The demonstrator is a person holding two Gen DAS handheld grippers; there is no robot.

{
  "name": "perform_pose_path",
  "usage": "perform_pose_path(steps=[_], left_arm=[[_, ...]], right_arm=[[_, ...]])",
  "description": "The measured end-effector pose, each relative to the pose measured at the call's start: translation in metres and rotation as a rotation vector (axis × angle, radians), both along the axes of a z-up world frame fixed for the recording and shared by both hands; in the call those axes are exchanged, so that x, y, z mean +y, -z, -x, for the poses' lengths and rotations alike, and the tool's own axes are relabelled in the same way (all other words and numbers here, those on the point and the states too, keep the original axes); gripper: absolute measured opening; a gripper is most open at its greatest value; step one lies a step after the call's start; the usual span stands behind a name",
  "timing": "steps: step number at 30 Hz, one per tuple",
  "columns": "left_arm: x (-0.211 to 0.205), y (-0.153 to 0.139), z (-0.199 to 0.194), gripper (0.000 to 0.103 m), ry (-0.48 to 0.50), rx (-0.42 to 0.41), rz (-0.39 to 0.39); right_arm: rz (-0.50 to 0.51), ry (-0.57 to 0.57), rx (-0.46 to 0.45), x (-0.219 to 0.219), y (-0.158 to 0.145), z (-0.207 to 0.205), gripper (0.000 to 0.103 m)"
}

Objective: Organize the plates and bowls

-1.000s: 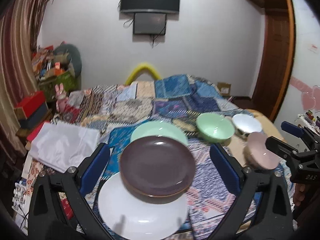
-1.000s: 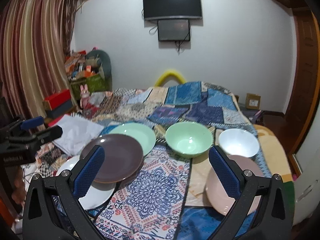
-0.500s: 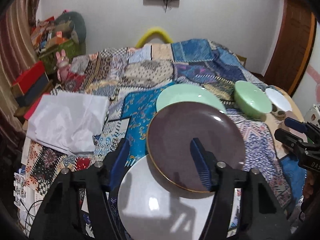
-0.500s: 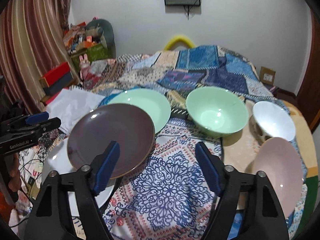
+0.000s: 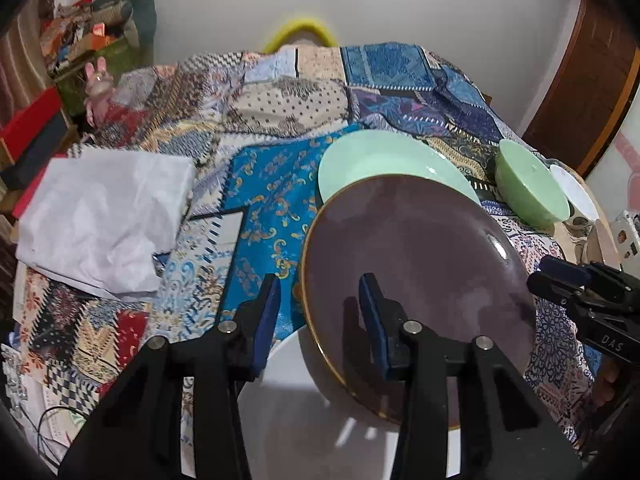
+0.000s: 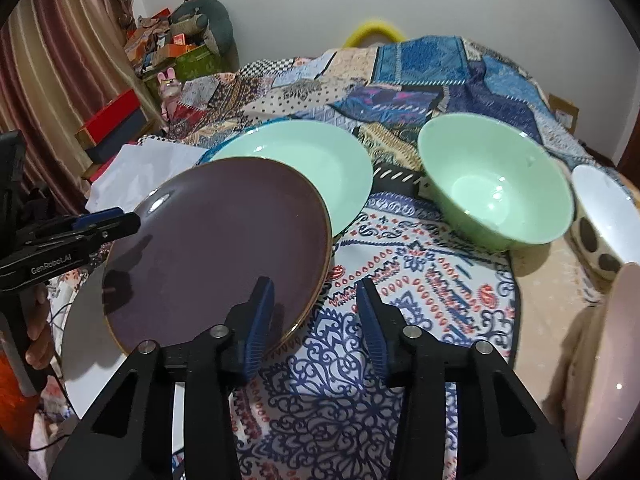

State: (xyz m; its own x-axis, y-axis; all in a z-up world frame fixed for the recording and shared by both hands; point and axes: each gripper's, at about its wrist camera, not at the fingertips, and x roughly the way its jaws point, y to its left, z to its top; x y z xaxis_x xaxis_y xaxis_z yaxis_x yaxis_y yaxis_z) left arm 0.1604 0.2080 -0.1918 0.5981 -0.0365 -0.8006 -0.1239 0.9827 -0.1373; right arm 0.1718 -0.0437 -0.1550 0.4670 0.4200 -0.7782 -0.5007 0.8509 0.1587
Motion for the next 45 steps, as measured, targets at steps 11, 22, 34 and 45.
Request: perform_pose_path(steps=[11,22,34,45], left_arm=[[0.002,0.012,-0.014,0.029,0.025,0.049,0.067],[-0.005,0.011,-0.016,0.029,0.060,0.064,0.052],[-0.010,0.009,-0.012,0.029,0.047,0.080,0.086],[-0.022,0.003,-0.004,0.029,0.032,0.077,0.084]], right_arm=[[-0.036,-0.026,0.079,0.008,0.015,-0.013,0.024],[-0.051,-0.012,0.093,0.007,0.017,-0.021,0.024],[-0.072,-0.002,0.082,-0.002,0.014,-0.015,0.023],[-0.080,-0.003,0.071,-0.013,0.010,-0.007,0.021]])
